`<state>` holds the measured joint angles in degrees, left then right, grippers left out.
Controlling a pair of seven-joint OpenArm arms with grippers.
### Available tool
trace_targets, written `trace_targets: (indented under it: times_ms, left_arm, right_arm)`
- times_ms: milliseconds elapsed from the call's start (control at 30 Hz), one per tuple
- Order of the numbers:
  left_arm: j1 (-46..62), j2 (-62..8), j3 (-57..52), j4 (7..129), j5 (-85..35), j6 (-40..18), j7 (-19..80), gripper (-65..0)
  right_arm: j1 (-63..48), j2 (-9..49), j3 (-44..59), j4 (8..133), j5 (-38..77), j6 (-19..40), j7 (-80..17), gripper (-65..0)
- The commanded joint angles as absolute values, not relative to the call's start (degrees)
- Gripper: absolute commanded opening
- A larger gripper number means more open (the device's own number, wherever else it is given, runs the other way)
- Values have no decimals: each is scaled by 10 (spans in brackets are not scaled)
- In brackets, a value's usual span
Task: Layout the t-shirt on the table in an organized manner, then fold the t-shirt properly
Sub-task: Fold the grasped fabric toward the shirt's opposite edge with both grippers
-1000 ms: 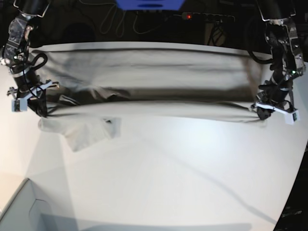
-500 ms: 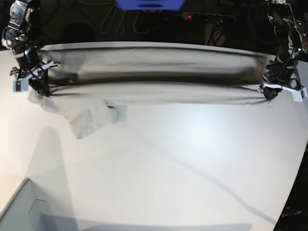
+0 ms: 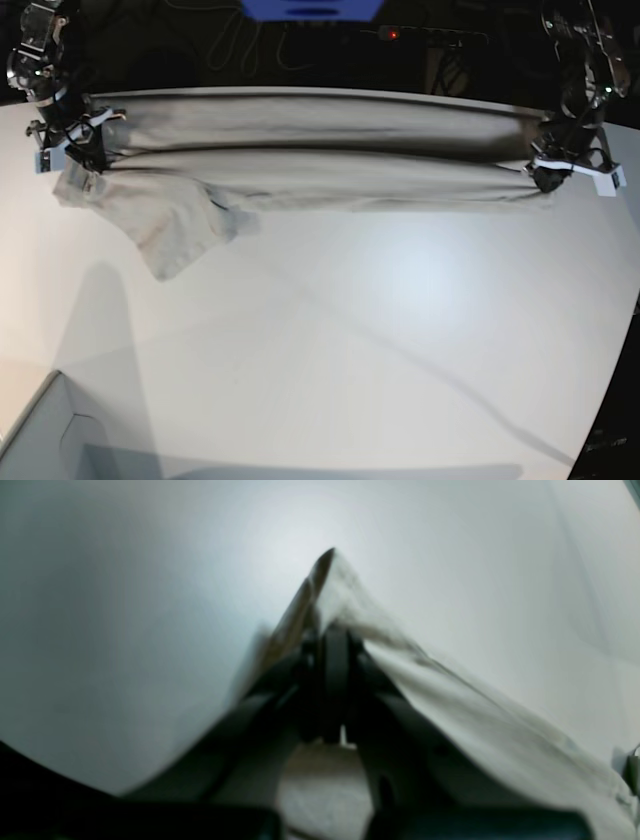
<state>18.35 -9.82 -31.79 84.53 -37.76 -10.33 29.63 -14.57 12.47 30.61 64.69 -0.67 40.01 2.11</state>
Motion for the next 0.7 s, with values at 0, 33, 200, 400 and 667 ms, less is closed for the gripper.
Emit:
trace_targets:
  times_ms: [0, 33, 200, 400, 667]
  left_arm:
    - [179, -107, -320, 850, -381, -105, 283, -650]
    - [178, -107, -320, 844, -381, -105, 283, -650]
    - [177, -109, -320, 818, -386, -106, 285, -648]
    - [180, -110, -320, 817, -386, -106, 285, -471]
    - [179, -109, -320, 805, -382, -106, 285, -196]
  right_arm:
    - [-147, 135, 309, 647, -27, 400, 19, -581]
    - [-147, 134, 311, 647, -39, 400, 19, -544]
    - [-147, 133, 311, 645, -44, 400, 20, -396]
    - [-147, 133, 311, 645, -44, 400, 21, -369]
    - [-129, 133, 310, 644, -46, 400, 19, -369]
